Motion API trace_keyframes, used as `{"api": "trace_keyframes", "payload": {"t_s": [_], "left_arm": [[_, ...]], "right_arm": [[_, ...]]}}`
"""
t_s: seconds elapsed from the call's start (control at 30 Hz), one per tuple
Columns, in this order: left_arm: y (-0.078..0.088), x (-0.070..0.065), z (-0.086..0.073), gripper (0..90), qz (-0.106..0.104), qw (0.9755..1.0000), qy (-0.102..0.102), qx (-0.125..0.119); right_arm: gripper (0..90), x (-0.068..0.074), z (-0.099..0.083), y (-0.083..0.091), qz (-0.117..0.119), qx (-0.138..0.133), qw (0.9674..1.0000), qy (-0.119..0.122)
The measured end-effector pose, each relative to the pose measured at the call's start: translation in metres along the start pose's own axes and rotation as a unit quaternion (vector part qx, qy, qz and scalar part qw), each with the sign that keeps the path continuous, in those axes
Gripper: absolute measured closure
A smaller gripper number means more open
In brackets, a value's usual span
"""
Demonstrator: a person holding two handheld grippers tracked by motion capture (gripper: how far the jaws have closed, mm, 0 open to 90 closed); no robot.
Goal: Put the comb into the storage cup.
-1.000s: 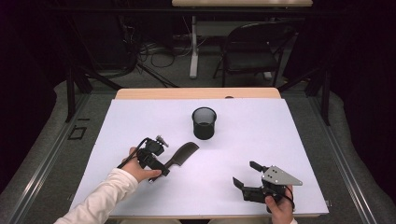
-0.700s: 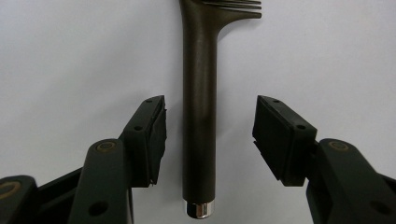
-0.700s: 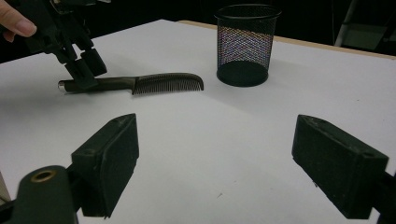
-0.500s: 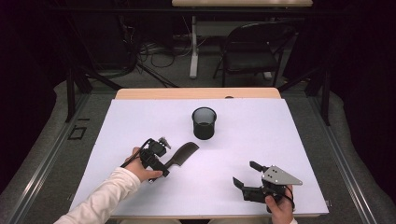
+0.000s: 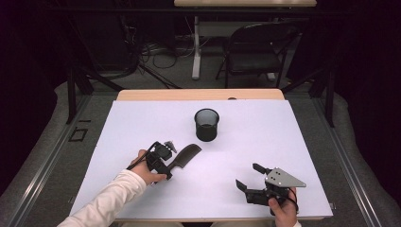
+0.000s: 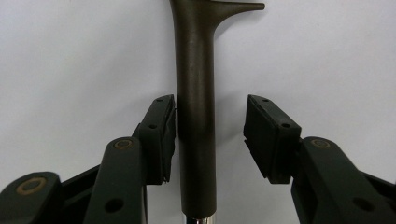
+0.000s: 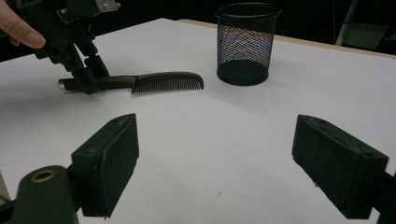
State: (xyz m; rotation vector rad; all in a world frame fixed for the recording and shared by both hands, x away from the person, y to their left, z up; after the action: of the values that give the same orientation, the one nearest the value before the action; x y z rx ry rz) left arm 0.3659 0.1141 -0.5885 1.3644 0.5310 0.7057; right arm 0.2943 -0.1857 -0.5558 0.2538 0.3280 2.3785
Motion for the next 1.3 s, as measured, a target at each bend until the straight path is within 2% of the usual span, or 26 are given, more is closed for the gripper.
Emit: {"api": "trace_keyframes", "payload": {"t_s": [0.33, 0.6, 1.03, 1.3], "left_arm": [[-0.0036, 0.0005, 0.0014, 57.4, 0.017, 0.9998, -0.004, 0.004], [-0.0051, 0.0015, 0.0027, 60.0, 0.021, 0.9998, -0.002, 0.005], [-0.0058, 0.0017, 0.0041, 64.1, 0.019, 0.9998, -0.003, 0.005], [-0.0059, 0.0033, 0.0044, 66.9, 0.016, 0.9998, 0.004, 0.006]], "right_arm": [[14.6, 0.0000, -0.0002, 0.0001, 0.001, 0.001, 1.0000, 0.000], [14.6, -0.0001, -0.0002, 0.0000, 0.001, 0.001, 1.0000, 0.002], [14.5, -0.0001, -0.0003, 0.0001, 0.002, 0.002, 1.0000, 0.001], [14.5, -0.0001, -0.0004, 0.0000, 0.002, 0.002, 1.0000, 0.001]]}}
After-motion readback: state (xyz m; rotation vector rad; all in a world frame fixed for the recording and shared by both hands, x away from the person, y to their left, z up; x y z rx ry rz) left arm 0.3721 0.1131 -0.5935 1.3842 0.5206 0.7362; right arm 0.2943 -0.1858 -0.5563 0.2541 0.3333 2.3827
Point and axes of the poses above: each handheld gripper's, and its own axes: y roughly backward along the jaws, z roughly out of its top, x roughly to its left, the point moved 7 cm from there along -y, roughly forward along the jaws, and after that the axes turned 7 degrees about z, right-handed, at the moved point
